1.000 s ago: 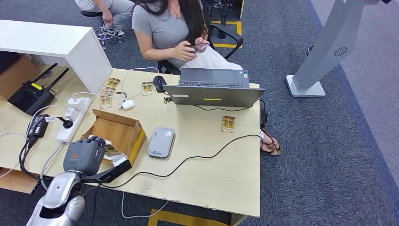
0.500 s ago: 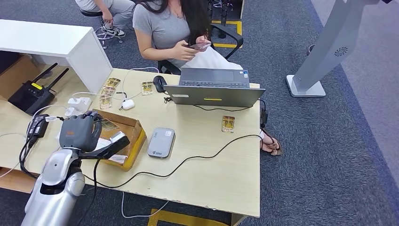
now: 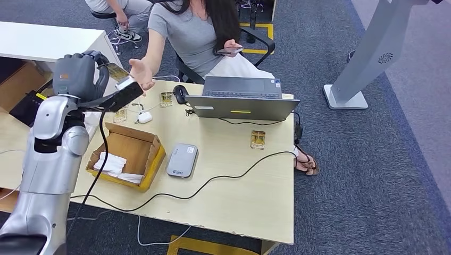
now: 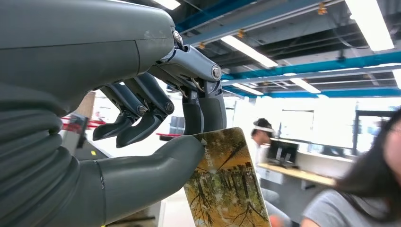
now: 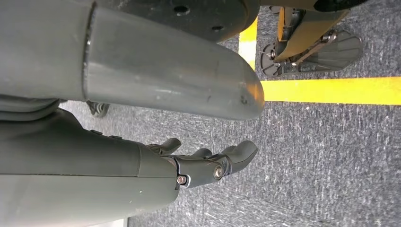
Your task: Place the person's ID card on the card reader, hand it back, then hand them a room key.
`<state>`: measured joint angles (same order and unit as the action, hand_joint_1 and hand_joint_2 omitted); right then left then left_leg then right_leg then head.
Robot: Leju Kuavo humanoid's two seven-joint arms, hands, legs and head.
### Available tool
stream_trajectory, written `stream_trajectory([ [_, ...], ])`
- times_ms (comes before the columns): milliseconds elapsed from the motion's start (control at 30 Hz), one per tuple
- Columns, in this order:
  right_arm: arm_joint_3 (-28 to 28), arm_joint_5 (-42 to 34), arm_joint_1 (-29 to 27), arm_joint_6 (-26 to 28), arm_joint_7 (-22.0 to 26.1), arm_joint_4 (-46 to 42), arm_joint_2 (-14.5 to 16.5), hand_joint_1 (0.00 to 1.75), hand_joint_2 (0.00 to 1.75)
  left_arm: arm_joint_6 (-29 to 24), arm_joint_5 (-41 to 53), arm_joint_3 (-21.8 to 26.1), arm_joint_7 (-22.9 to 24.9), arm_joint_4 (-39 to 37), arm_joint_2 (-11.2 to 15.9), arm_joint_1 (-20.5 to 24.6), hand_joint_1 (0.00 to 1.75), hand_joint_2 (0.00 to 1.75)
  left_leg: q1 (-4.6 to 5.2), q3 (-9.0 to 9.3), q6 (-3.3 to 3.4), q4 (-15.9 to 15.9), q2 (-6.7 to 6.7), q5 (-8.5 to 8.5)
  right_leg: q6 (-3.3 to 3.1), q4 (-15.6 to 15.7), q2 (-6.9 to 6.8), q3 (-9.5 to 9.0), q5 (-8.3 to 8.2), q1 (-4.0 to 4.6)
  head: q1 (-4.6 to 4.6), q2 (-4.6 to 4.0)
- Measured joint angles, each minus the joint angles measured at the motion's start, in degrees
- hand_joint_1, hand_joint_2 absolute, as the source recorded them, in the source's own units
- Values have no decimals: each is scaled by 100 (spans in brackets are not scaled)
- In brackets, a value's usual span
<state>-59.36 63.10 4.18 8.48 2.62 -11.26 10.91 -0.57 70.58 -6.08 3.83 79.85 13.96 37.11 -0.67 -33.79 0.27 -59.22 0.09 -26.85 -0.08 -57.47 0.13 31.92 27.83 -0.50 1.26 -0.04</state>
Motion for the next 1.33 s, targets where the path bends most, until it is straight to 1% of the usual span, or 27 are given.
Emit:
stream_trajectory([
  [100, 54, 90, 13, -33, -30, 0, 0, 0, 0, -77, 235, -22, 196, -800, 60, 660, 175, 175, 0, 1, -4, 1, 11, 3, 1, -2, 11, 2, -6, 0, 2, 0],
  [167, 75, 111, 13, -46, -33, 0, 0, 0, 0, -194, 341, -26, 217, -1328, 118, 954, 175, 175, 0, 3, -6, 1, 17, 4, 2, -3, 18, 3, -8, 0, 2, 0],
  [233, 82, 115, 12, -52, -36, 0, 0, 0, 0, -317, 385, -26, 209, -1726, 172, 1102, 175, 175, 0, 4, -7, 1, 19, 5, 2, -4, 21, 5, -8, 0, 3, 0],
  [333, 87, 123, 14, -52, -57, 0, 0, 0, 0, -390, 403, -26, 196, -2104, 221, 1185, 175, 175, 0, 1, -7, 2, 15, 5, 2, -4, 19, 5, -7, 0, 3, 0],
  [467, 114, 177, 12, -44, -196, 0, -1, 0, 0, -445, 422, -26, 203, -2315, 279, 1175, 1, 175, 1, -3, -7, 2, 16, 5, 3, -4, 19, 6, -7, 0, 3, 0],
  [700, 147, 228, 12, -39, -157, 0, -11, 0, 0, -844, 366, -25, 270, -2392, 397, 923, 0, 175, 1, -4, -7, 2, 14, 5, 3, -3, 19, 6, -7, -1, 3, 0],
  [833, 154, 229, 12, -32, -142, 0, -13, 0, 0, -905, 341, -23, 255, -2390, 434, 760, 0, 175, 0, -4, -7, 2, 12, 5, 3, -4, 17, 6, -7, 0, 3, 0],
  [900, 157, 229, 12, -26, -138, 0, -16, 0, 0, -946, 284, -16, 184, -2350, 440, 668, 0, 175, 1, -4, -7, 3, 12, 5, 3, -4, 17, 5, -7, 0, 3, 0],
  [967, 157, 218, 11, -8, -141, 0, -17, 0, 0, -1047, 115, 25, -8, -2157, 437, 444, 0, 175, 2, -4, -7, 3, 16, 4, 3, -4, 19, 5, -6, -1, 4, 0],
  [1033, 154, 168, 8, 20, -156, 0, -17, 0, 0, -1165, -274, 101, -330, -1748, 415, 17, 0, 175, 3, -4, -7, 4, 20, 2, 4, -3, 23, 6, -5, -2, 4, 0],
  [1067, 147, 128, 8, 33, -163, 0, -17, 0, 0, -1206, -568, 161, -541, -1451, 390, -274, 0, 175, 4, -3, -7, 6, 23, 0, 4, -3, 27, 6, -4, -2, 2, 0],
  [1133, 113, 37, 2, 61, -162, 1, -17, 0, 0, -1251, -1517, 327, -1122, -783, 323, -977, 0, 175, 6, -3, -5, 8, 39, -10, 4, -2, 43, 7, -1, -5, -1, -1],
  [1167, 89, -1, -4, 76, -160, 1, -17, 0, 0, -1251, -2191, 456, -1484, -400, 284, -1371, 0, 175, 6, -2, -6, 10, 49, -15, 4, -2, 53, 8, 1, -5, -4, -1],
  [1233, 42, -46, -29, 110, -159, 2, -17, 0, 0, -1179, -3620, 812, -2119, 267, 224, -2189, 0, 175, 6, 1, -12, 12, 75, -32, -1, -2, 79, 10, 7, -5, -9, 0],
  [1267, 20, -61, -49, 126, -161, 2, -17, 0, 0, -1095, -4309, 1109, -2385, 587, 200, -2567, 0, 175, 5, 4, -14, 13, 85, -39, -3, -2, 91, 11, 11, -5, -10, 0],
  [1300, -3, -73, -72, 142, -162, 2, -17, 0, 0, -950, -4899, 1439, -2601, 813, 180, -2874, 0, 175, 3, 5, -16, 13, 91, -45, -2, -2, 96, 12, 17, -3, -9, 0],
  [1333, -14, -80, -85, 149, -162, 1, -17, 0, 0, -876, -5191, 1618, -2706, 928, 169, -3010, 0, 175, 2, 6, -16, 13, 94, -47, -2, -2, 99, 13, 20, -2, -6, 0],
])
